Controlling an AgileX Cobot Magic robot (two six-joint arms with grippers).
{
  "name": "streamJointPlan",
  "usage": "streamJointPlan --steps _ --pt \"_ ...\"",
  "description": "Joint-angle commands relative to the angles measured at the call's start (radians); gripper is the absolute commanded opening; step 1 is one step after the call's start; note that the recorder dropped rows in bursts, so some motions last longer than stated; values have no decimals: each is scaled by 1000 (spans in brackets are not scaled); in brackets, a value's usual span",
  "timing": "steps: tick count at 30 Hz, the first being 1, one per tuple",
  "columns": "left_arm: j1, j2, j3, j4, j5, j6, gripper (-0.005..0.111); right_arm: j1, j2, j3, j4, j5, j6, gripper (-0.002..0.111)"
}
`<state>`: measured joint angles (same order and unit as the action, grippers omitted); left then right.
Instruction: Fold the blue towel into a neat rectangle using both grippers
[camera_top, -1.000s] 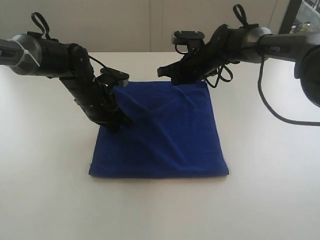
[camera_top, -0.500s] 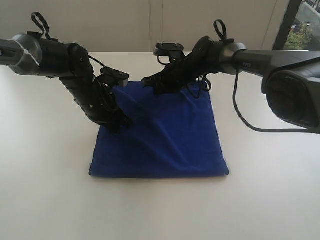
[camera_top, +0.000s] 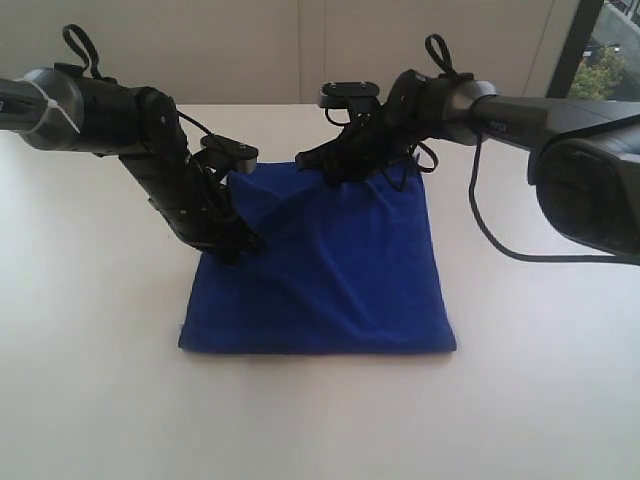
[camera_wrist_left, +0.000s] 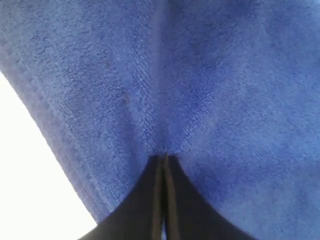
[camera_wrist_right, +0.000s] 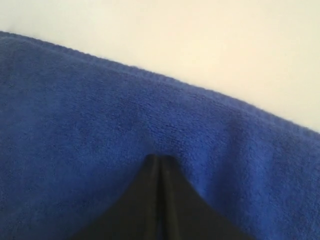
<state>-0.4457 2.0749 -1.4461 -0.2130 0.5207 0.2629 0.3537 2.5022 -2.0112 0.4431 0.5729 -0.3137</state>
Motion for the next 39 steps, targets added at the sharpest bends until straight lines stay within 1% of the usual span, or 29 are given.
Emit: streamJointPlan --steps 1,6,12,15,17,19,21,23,24,27,31,34,39 --pt "-5 9 19 12 55 -6 0 -18 11 8 -50 3 8 0" --pt "-5 9 19 12 51 -6 0 -18 -29 8 12 3 2 0" --pt "-5 -15 -16 15 75 -2 0 -15 -93 8 12 44 -49 0" --pt "-5 -59 -41 48 75 -2 0 -15 -97 8 12 49 -51 0" --pt "-5 -90 -63 95 71 -3 0 -15 -97 8 12 49 -51 0" --pt "3 -113 -79 147 34 -50 0 -14 -95 8 28 49 -54 0" --pt "16 -113 -80 147 -28 -88 0 -14 -93 8 102 56 -125 0" --pt "38 -92 -80 147 -62 -135 0 -14 -91 8 181 76 -215 0" --pt "46 -80 -80 141 -70 -144 0 -14 -89 6 215 88 -246 0" --pt "69 -35 -80 111 -94 -158 0 -14 -74 -19 232 111 -264 0" --pt "96 4 -80 -4 -140 -152 0 -14 -58 -69 235 154 -319 0" --pt "96 20 -83 -39 -165 -152 0 -14 -35 -105 235 164 -320 0" --pt "96 59 -113 -99 -162 -152 0 -14 28 -155 240 175 -320 0"
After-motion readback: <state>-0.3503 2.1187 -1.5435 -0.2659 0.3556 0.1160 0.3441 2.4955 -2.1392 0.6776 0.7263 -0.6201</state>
